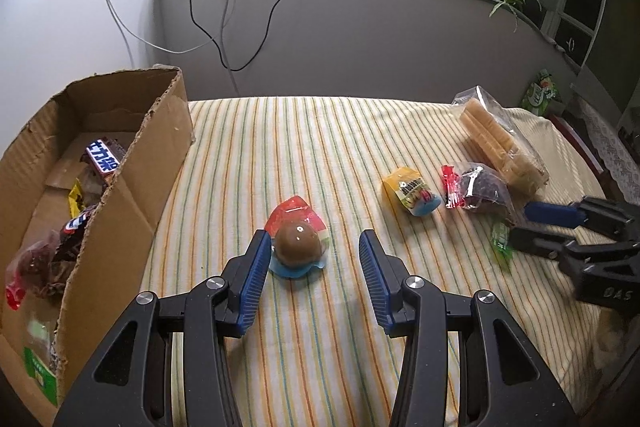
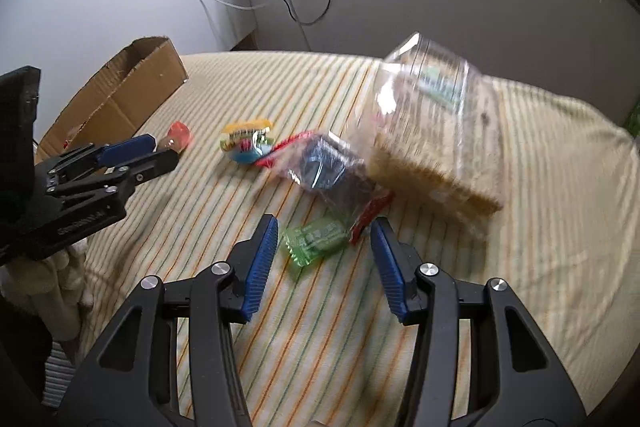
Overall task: Organize snacks
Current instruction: 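Grasp the red-wrapped chocolate ball with the left tool while the right tool grasps the dark chocolate bag, then lift the chocolate ball with the left tool while the right tool lifts the dark bag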
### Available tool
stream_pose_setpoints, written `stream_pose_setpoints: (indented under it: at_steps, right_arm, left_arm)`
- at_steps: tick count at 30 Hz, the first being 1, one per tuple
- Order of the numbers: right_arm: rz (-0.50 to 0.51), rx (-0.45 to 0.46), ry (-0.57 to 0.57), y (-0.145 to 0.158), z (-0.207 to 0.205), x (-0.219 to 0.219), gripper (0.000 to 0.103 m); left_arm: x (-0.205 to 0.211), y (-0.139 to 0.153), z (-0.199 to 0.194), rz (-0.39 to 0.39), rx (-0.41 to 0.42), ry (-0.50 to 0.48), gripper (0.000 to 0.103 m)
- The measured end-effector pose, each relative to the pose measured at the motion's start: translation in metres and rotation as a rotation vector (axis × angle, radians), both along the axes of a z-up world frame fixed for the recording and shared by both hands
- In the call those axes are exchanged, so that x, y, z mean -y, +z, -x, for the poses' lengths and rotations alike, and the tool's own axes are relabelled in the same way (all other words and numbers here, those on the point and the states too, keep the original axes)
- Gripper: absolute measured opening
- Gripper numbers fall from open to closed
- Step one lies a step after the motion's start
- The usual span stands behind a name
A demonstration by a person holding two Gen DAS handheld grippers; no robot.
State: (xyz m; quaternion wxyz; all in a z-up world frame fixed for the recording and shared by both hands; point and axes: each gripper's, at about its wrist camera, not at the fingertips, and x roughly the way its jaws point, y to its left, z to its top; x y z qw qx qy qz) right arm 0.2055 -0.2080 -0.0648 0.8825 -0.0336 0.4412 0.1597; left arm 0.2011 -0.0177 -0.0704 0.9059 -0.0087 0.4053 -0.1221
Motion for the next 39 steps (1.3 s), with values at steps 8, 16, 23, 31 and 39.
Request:
stream_pose_setpoints:
  at_steps: [8,16,23,31,39]
  right_arm:
    - [0.057,0.055,0.107,0.017,-0.017,-0.018,0.035]
    - [0.154,0.064,0.161,0.008,-0.034,-0.037,0.035]
    - [0.194,0.043,0.182,0.004,-0.043,-0.041,0.044]
    - [0.220,0.035,0.188,-0.001,-0.047,-0.043,0.048]
    - [0.284,0.038,0.225,-0.003,-0.040,-0.044,0.033]
  left_arm:
    - [-0.002,-0.003,-0.007,0.010,-0.015,0.005,0.044]
    - [-0.004,-0.009,-0.013,0.024,-0.047,0.008,0.037]
    - [-0.008,-0.011,-0.016,0.034,-0.054,0.023,0.028]
    - [-0.010,-0.011,-0.015,0.040,-0.050,0.028,0.026]
    - [-0.009,-0.009,-0.013,0.031,-0.047,0.027,0.025]
